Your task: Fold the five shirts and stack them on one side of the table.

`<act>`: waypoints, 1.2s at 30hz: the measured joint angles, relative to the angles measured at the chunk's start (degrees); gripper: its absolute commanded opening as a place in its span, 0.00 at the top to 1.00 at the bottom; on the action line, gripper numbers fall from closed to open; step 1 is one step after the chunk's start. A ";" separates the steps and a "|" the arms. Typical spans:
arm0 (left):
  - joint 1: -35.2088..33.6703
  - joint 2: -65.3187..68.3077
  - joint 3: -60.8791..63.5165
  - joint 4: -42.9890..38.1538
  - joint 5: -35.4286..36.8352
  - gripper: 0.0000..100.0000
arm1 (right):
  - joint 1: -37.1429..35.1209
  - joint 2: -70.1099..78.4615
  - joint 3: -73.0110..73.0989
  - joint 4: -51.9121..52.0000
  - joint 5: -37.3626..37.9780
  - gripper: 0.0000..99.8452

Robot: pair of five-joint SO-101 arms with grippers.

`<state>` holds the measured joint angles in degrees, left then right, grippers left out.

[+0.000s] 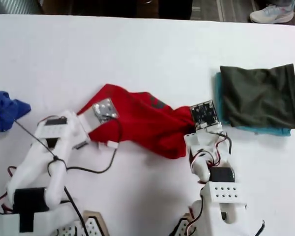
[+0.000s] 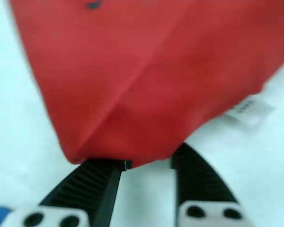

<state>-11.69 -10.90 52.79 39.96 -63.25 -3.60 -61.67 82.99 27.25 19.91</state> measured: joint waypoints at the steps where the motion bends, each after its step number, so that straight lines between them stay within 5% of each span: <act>1: 0.00 0.09 -0.53 0.53 0.09 0.98 | 0.00 0.00 0.00 0.00 0.00 0.98; 6: -0.09 0.09 -6.07 5.71 0.09 0.98 | 0.00 0.00 0.00 0.00 0.00 0.98; 12: -0.09 0.18 -19.87 22.51 2.20 0.98 | 0.00 0.00 -1.93 1.32 -4.84 0.98; 20: 1.58 -11.60 -37.27 42.55 7.91 0.98 | 0.00 9.67 -26.02 16.44 -5.98 0.98; 29: 2.81 -24.62 -37.89 59.25 7.91 0.98 | -1.93 27.43 -53.27 41.49 -0.18 0.98; 36: 3.08 -23.74 -20.75 56.53 7.91 0.98 | -5.80 29.45 -48.44 47.56 4.04 0.98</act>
<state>-8.62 -34.64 32.04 96.48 -55.34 -9.41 -32.22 34.55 74.81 23.96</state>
